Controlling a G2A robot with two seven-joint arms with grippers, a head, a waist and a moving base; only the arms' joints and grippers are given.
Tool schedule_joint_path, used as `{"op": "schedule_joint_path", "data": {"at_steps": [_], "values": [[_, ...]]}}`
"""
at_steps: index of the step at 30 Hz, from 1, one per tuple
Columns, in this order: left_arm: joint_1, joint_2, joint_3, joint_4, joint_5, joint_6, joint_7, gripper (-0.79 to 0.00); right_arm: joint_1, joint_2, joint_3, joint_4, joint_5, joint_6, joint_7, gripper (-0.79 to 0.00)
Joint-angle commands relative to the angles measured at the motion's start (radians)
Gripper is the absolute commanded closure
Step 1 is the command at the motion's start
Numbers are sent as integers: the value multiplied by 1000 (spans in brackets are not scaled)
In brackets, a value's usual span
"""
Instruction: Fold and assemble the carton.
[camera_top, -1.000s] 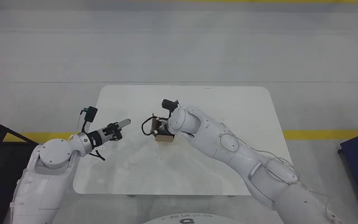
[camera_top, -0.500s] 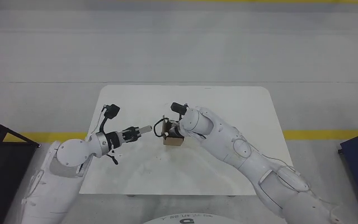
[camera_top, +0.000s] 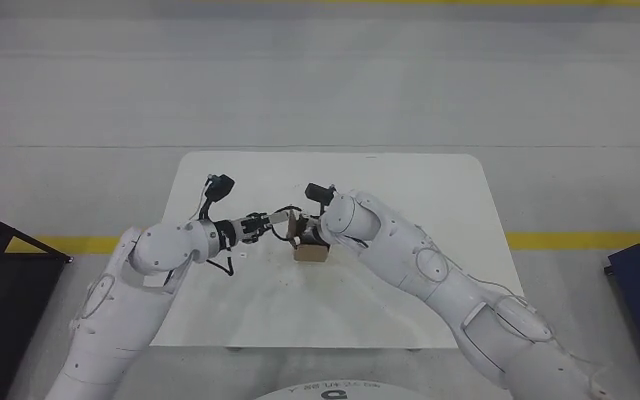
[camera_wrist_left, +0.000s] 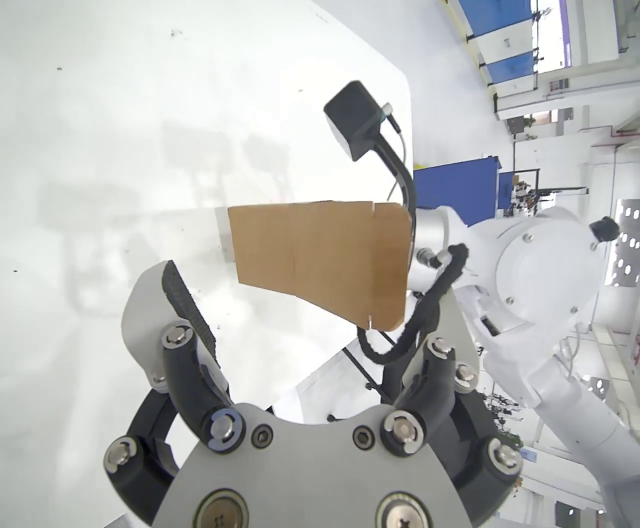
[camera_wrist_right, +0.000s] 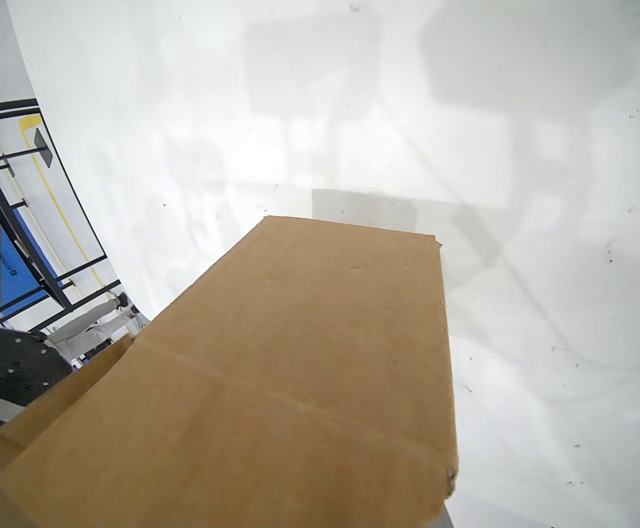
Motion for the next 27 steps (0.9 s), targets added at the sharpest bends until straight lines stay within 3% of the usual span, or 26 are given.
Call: {"op": "schedule_joint_path", "data": {"at_steps": [1, 6, 11, 16, 20, 27], "values": [[-10, -2, 6, 7, -32, -47, -5, -785, -4, 1, 2, -3, -2, -4, -1, 0], [28, 8, -54, 60, -156, -304, -62, -785, -10, 4, 8, -10, -11, -8, 2, 0], [61, 17, -122, 103, -187, -250, -21, -785, -18, 5, 4, -24, -27, -16, 7, 0], [65, 19, -110, 79, -143, -166, 8, -785, -51, 17, 26, -74, -39, -78, -20, 0], [51, 19, -91, 84, -133, -148, 10, -785, -137, 46, 103, -162, -34, -205, -93, 0], [38, 20, -72, 73, -95, -100, 28, -785, -350, 120, 304, -318, -13, -528, -139, 0]]}}
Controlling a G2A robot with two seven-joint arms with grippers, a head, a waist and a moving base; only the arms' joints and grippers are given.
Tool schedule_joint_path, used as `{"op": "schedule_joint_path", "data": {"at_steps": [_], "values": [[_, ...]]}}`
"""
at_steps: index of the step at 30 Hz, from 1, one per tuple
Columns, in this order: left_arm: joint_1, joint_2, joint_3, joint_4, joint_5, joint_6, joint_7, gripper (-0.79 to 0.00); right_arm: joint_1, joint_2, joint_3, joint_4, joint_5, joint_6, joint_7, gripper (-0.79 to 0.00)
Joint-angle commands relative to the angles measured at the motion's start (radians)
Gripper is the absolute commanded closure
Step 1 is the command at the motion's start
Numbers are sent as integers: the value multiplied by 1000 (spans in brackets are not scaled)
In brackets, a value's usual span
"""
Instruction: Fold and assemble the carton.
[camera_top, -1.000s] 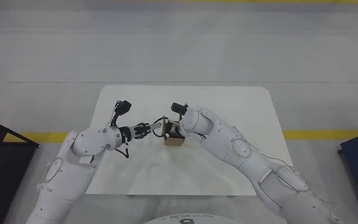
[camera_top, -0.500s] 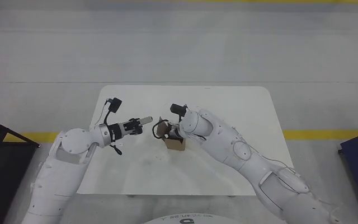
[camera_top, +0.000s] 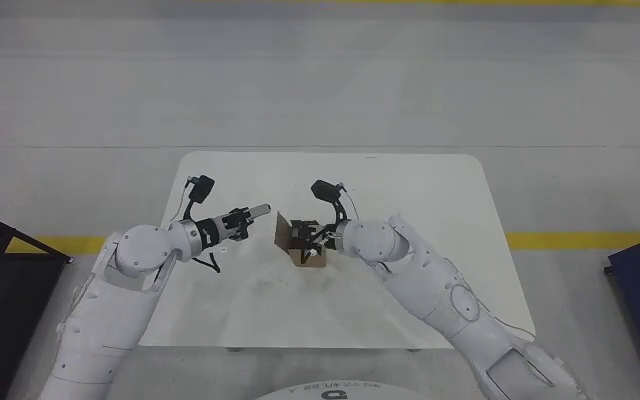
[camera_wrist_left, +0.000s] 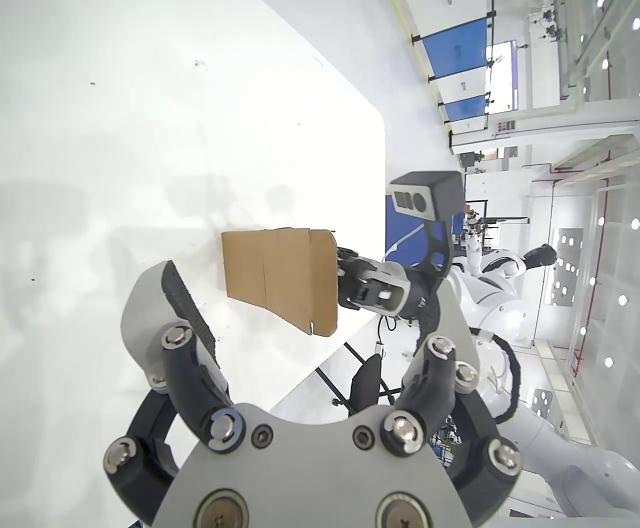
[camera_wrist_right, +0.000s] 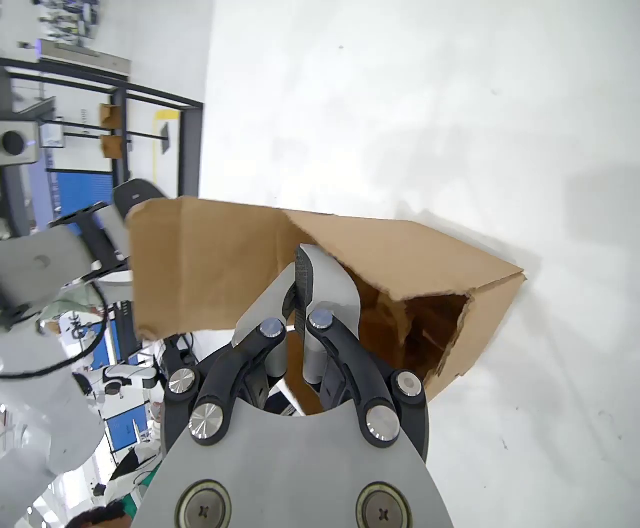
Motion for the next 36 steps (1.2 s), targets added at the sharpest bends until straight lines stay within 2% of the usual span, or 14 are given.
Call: {"op": "schedule_joint_path", "data": {"at_steps": [1, 5, 9, 11, 20, 28, 31, 36], "values": [[0, 1, 5, -8, 11, 11, 3, -785, -52, 17, 56, -25, 11, -82, 9, 0], [-5, 1, 22, -20, 38, 34, 5, -785, -113, 40, 122, -63, 13, -179, 52, 0], [-21, -1, 48, -24, 58, 57, 8, -785, -141, 52, 147, -82, 2, -216, 88, 0], [-31, -2, 63, -23, 69, 69, 9, -785, -140, 55, 151, -78, 1, -188, 115, 0], [-68, -7, 105, -9, 83, 95, 15, -785, -50, 45, 90, -39, -40, 49, 188, 0], [-83, -9, 122, 16, 80, 89, 18, -785, 11, 32, 26, 13, -79, 185, 222, 0], [-86, -10, 125, 21, 78, 86, 19, -785, 27, 28, 10, 21, -85, 209, 224, 0], [-90, -9, 128, 26, 75, 85, 20, -785, 8, 28, 15, -8, -72, 151, 162, 0]]}}
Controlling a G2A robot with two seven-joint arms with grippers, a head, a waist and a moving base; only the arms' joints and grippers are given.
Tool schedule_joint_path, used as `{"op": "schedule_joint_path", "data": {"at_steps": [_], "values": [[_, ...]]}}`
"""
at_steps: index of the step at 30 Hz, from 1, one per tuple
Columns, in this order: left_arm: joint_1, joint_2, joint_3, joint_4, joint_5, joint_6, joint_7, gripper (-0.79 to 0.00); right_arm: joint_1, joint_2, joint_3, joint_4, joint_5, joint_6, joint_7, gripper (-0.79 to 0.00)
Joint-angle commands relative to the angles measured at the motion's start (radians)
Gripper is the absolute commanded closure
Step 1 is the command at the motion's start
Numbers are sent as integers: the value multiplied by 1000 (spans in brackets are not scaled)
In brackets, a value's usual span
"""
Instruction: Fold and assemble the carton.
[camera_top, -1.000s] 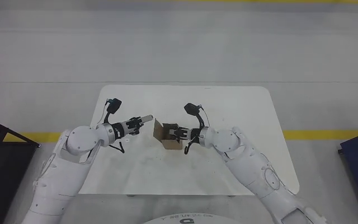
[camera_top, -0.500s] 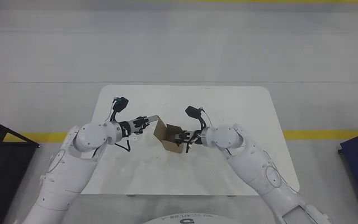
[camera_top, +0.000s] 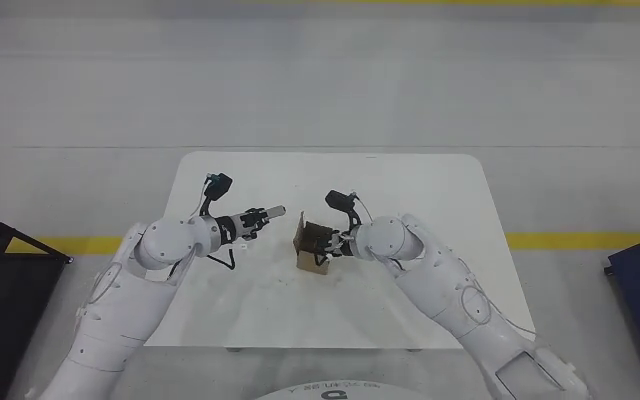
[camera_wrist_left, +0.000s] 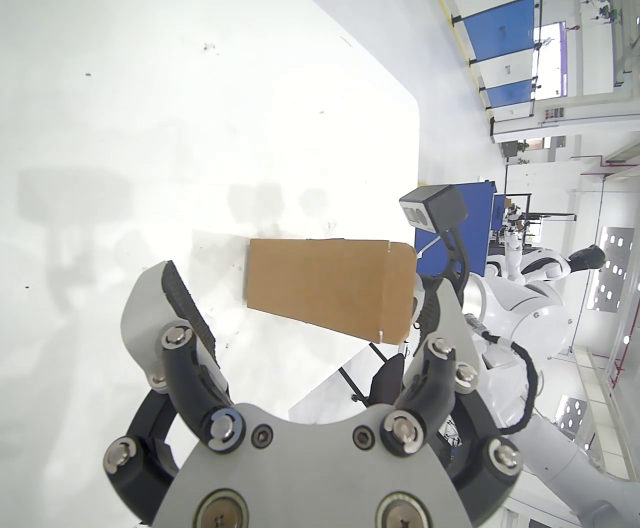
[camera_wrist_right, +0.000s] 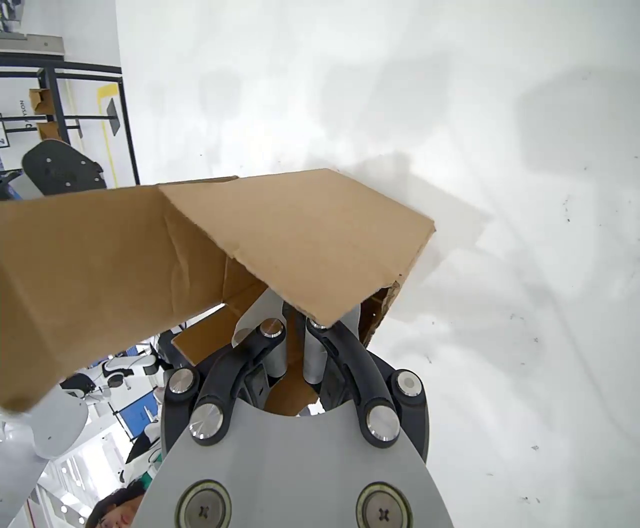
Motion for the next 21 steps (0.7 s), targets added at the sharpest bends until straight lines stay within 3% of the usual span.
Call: {"op": "schedule_joint_path", "data": {"at_steps": [1, 9, 16, 19, 21], "values": [[-1, 0, 1, 1, 0, -1, 1, -785, -21, 3, 13, -19, 11, -43, -38, 0], [-2, 1, 3, 4, -2, -1, 7, -785, -162, 31, 116, -105, 58, -324, -164, 0], [3, 2, 1, 4, -3, -4, 11, -785, -263, 60, 205, -119, 96, -646, -157, 0], [3, 2, 3, 4, -5, -5, 12, -785, -263, 68, 203, -118, 61, -679, -83, 0], [1, 2, 7, 4, -4, -4, 12, -785, -250, 69, 195, -116, 51, -632, -66, 0]]}}
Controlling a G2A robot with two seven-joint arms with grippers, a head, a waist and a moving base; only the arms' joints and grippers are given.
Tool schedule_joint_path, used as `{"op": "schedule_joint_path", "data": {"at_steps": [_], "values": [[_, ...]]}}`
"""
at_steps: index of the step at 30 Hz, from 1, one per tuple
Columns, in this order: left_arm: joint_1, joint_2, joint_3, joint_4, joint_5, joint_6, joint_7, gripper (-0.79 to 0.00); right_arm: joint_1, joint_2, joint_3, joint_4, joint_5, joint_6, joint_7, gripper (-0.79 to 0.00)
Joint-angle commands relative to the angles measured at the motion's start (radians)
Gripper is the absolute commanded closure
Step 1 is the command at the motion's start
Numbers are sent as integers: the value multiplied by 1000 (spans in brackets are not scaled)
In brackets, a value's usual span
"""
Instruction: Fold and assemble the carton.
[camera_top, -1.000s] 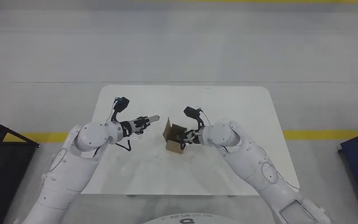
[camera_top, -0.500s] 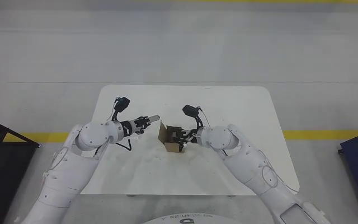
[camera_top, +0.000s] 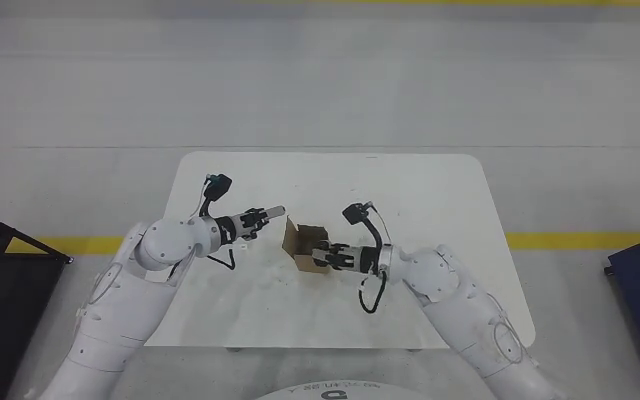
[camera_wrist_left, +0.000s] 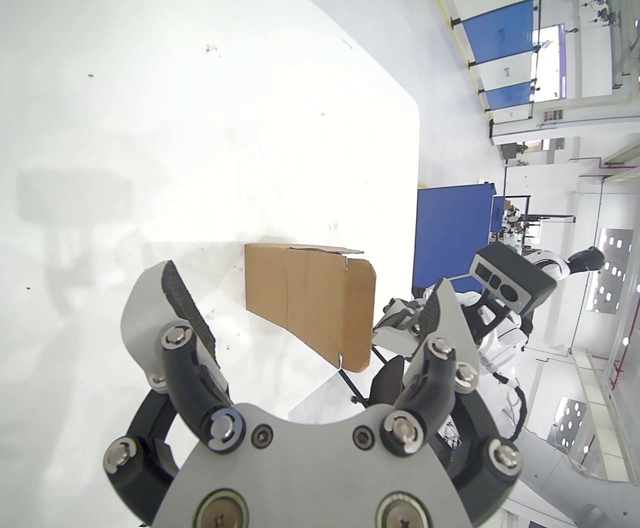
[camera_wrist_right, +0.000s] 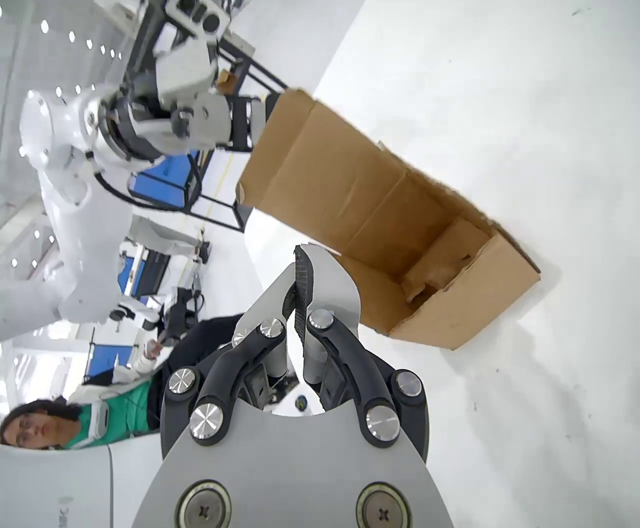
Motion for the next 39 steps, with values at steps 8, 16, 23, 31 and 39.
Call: {"op": "schedule_joint_path", "data": {"at_steps": [8, 16, 23, 31, 39], "values": [[-6, -1, 10, 3, 5, 5, 7, -785, 124, -20, -87, 35, -9, 336, 78, 0], [0, 1, 5, 2, 1, 0, 7, -785, 210, -39, -159, 90, -20, 505, 105, 0], [-2, 2, 9, -1, 3, 5, 8, -785, 241, -48, -185, 114, -7, 536, 91, 0], [-5, 2, 15, -9, 10, 17, 8, -785, 243, -46, -176, 130, 15, 539, 91, 0], [-8, 3, 19, -14, 16, 27, 9, -785, 287, -60, -217, 150, 18, 599, 83, 0]]}}
